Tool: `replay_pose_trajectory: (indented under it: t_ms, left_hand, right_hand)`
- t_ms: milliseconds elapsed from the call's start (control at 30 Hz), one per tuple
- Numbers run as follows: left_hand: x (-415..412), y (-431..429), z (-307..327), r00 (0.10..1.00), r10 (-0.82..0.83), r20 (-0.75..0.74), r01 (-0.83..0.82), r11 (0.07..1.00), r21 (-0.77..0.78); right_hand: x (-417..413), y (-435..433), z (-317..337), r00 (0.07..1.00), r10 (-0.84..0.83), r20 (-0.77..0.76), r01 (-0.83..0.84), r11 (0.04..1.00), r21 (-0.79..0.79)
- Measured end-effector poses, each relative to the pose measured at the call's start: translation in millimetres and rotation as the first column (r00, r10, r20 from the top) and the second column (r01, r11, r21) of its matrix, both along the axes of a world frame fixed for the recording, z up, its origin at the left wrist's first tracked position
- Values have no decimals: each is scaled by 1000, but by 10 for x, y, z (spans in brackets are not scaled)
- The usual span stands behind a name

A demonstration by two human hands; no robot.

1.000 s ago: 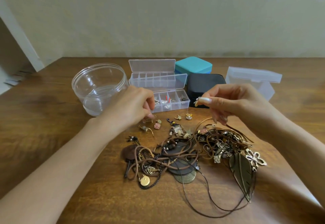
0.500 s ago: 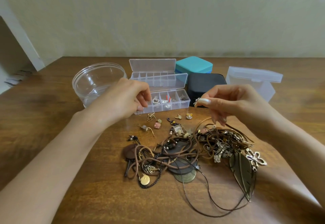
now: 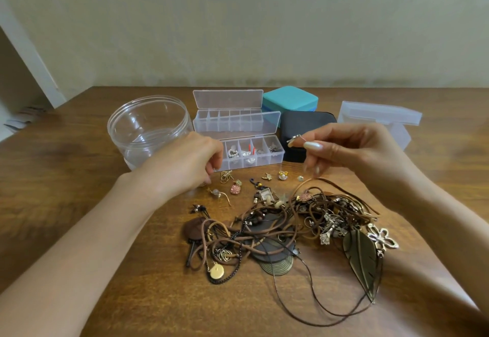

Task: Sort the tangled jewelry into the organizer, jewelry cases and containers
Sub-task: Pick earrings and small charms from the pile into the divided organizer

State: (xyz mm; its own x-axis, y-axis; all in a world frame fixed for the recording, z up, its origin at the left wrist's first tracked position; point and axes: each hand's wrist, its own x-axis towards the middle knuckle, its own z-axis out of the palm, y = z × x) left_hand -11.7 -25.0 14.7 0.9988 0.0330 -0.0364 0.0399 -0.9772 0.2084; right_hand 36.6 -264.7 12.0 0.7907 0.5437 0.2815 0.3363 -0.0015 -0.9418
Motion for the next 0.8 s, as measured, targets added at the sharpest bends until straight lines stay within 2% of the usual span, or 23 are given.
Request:
replay_pose_trajectory:
  t_ms: [133,200,367,467,567,700,800]
  left_hand:
    - [-14,-46,27,1000,-2,0,2,995,98]
    - [-16,-66,50,997,25,69,-33,992,121]
    - [-24,-64,101,921,129,368,-126,992,-33]
    - [-35,-56,115,893,151,424,-143,988,-52]
    - [-33,-41,111,930,135,340,-155,987,32]
    - [-53,-10,98,987,128,98,-148,963,227]
    - [-59,-17,75,992,118,-36,-103,951,292]
  right_hand:
    - [15,4,-11,999,-31,22,31,999,-8]
    - [21,3,-12,999,-38,32,38,999,-19]
    - [43,3,-34,995,-81,65,82,997,-9]
    - [91,-11,-94,954,-162,251,186,980,-75]
    - [155,-17,-142,893,-200,403,277,951,-141]
    - [255,-2,-206,863,-226,452,330,930,-164]
    - [312,27,-269,871,-230,434,336,923,-186]
